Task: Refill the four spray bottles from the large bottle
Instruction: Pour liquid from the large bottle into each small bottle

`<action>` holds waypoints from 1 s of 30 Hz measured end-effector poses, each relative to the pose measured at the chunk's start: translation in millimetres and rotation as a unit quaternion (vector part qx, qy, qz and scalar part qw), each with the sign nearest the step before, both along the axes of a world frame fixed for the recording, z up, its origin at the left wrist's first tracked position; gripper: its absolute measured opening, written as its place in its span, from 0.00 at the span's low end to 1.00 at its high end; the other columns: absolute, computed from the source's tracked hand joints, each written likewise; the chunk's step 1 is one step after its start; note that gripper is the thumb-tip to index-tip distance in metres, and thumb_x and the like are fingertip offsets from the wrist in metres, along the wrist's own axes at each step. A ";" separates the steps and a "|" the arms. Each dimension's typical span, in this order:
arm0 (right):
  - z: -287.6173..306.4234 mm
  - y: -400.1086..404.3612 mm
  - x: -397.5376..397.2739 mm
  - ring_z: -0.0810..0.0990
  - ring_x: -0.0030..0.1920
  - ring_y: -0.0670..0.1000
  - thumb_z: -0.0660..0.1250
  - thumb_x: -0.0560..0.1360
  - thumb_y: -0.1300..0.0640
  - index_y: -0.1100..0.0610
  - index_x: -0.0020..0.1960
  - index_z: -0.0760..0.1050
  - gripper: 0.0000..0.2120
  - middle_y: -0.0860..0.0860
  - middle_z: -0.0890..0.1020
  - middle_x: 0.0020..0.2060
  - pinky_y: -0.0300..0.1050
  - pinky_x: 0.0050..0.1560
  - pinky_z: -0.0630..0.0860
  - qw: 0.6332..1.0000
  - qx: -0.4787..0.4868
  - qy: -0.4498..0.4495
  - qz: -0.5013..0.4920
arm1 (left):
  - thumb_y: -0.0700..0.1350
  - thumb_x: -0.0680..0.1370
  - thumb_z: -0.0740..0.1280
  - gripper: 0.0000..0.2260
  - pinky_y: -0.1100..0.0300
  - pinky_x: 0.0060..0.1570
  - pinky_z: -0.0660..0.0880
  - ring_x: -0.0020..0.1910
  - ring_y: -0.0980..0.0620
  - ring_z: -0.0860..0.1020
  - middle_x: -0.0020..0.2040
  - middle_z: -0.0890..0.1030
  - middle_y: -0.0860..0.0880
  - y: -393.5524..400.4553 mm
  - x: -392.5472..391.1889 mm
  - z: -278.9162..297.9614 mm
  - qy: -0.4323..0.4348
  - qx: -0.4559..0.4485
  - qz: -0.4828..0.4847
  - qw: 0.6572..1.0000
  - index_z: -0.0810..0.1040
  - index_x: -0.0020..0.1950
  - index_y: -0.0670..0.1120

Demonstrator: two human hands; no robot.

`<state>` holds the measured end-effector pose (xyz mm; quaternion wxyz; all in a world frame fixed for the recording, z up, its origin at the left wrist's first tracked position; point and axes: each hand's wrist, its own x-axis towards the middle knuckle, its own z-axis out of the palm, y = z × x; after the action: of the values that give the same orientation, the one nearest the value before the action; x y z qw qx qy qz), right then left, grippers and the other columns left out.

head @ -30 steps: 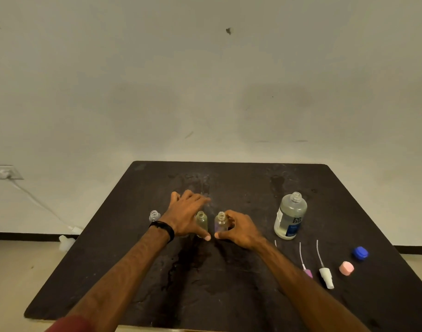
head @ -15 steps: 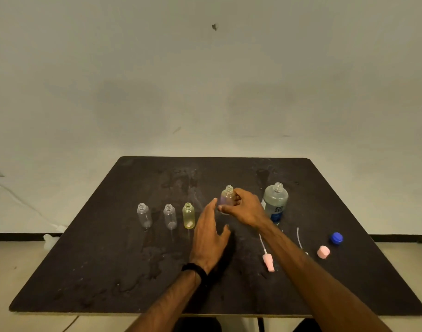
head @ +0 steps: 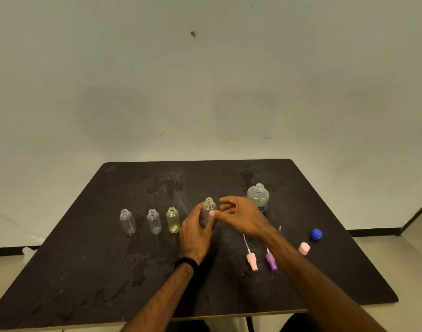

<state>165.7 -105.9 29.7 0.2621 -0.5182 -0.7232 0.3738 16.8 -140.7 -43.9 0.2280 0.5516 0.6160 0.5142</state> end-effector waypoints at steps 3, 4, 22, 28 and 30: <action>24.1 -12.3 29.9 0.81 0.42 0.40 0.72 0.71 0.38 0.49 0.50 0.81 0.17 0.43 0.83 0.41 0.33 0.43 0.78 0.974 0.184 0.057 -0.121 | 0.52 0.76 0.74 0.14 0.64 0.50 0.79 0.50 0.63 0.80 0.49 0.82 0.62 3.0 -1.0 2.3 -0.007 0.007 -0.005 1.000 0.76 0.59 0.60; 30.4 -12.8 44.0 0.81 0.41 0.41 0.72 0.70 0.38 0.49 0.48 0.80 0.16 0.43 0.82 0.39 0.33 0.41 0.78 0.955 0.226 0.077 -0.173 | 0.51 0.76 0.74 0.14 0.65 0.50 0.79 0.49 0.64 0.80 0.47 0.81 0.62 4.2 -1.1 2.3 -0.008 0.006 -0.008 1.000 0.76 0.59 0.60; -48.1 39.4 86.9 0.77 0.60 0.50 0.81 0.64 0.50 0.52 0.68 0.68 0.37 0.47 0.78 0.59 0.40 0.56 0.73 0.991 -0.029 0.057 -0.119 | 0.48 0.73 0.77 0.16 0.65 0.53 0.79 0.52 0.60 0.82 0.49 0.82 0.62 3.9 -5.8 -3.1 -0.039 -0.021 -0.010 0.999 0.75 0.55 0.60; -53.7 38.1 83.9 0.78 0.58 0.49 0.81 0.63 0.48 0.50 0.66 0.70 0.35 0.47 0.79 0.58 0.48 0.61 0.77 0.987 -0.005 0.093 -0.132 | 0.49 0.73 0.78 0.27 0.63 0.59 0.79 0.58 0.58 0.81 0.60 0.83 0.54 8.3 -6.4 -10.6 -0.041 -0.019 -0.010 0.999 0.75 0.70 0.51; -54.2 38.3 83.7 0.79 0.57 0.49 0.81 0.62 0.47 0.50 0.65 0.71 0.35 0.47 0.80 0.57 0.47 0.60 0.77 0.986 0.006 0.092 -0.140 | 0.49 0.72 0.78 0.27 0.62 0.60 0.79 0.59 0.57 0.81 0.60 0.83 0.52 11.3 -5.6 -11.2 -0.047 -0.021 -0.012 0.999 0.76 0.70 0.51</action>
<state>249.4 -67.6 -24.5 0.3802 -0.5764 -0.6182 0.3755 11.2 -129.4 -55.0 0.2743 0.5293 0.6084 0.5239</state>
